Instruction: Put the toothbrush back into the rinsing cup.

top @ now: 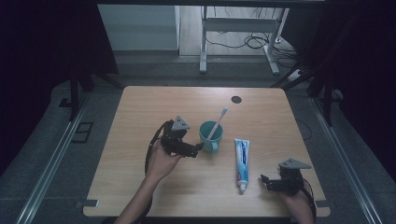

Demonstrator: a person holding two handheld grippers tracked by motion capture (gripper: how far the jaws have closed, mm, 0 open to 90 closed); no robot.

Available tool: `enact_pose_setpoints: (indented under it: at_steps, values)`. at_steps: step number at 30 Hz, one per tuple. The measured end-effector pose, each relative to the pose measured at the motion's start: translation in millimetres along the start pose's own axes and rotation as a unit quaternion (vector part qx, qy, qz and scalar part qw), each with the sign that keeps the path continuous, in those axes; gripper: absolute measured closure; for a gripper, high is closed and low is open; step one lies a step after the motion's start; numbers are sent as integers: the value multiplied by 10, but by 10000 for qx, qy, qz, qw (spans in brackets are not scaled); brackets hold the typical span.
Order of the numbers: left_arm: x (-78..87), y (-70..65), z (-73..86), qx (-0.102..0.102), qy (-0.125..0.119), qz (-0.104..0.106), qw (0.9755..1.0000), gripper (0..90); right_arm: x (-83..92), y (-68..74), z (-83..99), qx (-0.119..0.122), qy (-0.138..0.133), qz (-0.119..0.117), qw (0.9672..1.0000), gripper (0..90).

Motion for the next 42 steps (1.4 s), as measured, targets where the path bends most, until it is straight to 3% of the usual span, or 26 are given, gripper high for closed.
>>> enact_pose_setpoints:
  at_steps: [20, 30, 42]
  values:
    - [197, -11, 380, -104, 91, -171, 9998, 0, 2, 3, 1, -19, 11, 3, 10000, 66]
    - [207, -41, 671, -49, 146, -218, 9996, 0, 2, 2, 2, -12, 13, 4, 10000, 66]
    - [191, -59, 1025, -55, 339, -466, 9983, 0, 0, 0, 1, 8, 1, 1, 10000, 66]
Point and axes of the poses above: each handheld gripper's, and its own axes: x roughly backward along the jaws, z roughly out of its underside, y roughly to its left, the point moved 5 cm from there along -x, roughly forward along the jaws, and after that the axes turned 8 degrees about -y, right-handed, at the moved point
